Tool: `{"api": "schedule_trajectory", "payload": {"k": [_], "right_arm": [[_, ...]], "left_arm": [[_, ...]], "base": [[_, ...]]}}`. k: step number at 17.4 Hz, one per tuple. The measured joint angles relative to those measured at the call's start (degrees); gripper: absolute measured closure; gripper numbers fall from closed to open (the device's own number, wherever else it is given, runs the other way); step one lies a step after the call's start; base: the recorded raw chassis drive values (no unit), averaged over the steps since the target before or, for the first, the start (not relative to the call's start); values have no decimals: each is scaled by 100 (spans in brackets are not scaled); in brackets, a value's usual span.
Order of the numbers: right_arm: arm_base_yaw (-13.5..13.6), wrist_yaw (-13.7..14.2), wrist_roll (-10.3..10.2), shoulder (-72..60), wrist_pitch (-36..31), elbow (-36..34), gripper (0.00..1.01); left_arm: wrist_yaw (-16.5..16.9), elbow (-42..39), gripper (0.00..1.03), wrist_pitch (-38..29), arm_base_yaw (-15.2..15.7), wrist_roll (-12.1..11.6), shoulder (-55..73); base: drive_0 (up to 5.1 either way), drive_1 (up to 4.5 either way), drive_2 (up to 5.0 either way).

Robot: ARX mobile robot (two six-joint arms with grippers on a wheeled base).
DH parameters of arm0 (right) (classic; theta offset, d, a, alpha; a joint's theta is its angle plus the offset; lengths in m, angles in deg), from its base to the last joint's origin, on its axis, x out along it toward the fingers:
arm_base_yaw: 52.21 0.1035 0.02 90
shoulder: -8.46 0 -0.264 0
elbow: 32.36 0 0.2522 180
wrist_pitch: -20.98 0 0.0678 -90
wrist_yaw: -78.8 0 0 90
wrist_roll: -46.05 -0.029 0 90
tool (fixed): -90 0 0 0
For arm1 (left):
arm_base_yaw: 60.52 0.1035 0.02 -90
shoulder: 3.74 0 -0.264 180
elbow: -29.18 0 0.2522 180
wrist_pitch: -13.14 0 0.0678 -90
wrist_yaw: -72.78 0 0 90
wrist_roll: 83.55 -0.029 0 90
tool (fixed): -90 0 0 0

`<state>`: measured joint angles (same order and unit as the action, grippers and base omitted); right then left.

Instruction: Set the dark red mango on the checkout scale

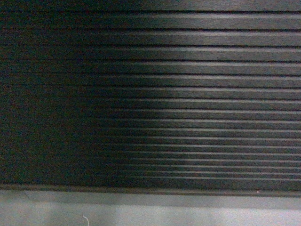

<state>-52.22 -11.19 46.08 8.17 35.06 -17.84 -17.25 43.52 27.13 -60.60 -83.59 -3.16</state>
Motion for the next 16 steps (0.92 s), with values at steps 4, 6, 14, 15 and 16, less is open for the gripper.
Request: {"api": "schedule_trajectory", "payload": {"k": [4,6,14,15,16], "right_arm": [[0,0,0,0,4,0,3],[0,0,0,0,-4,0,3],[0,0,0,0,-4,0,3],[0,-2,0,0,-4,0,3],[0,-2,0,0,-4,0,3]], "left_arm": [[-2,0,5,11,0,0,0],[-2,0,5,4,0,0,0],[0,0,5,2,0,0,0],[0,0,5,4,0,0,0],[0,0,5,2,0,0,0]], "base": [[-6,218,-229],[0,0,0],[0,0,0],[0,0,0],[0,0,0]]}}
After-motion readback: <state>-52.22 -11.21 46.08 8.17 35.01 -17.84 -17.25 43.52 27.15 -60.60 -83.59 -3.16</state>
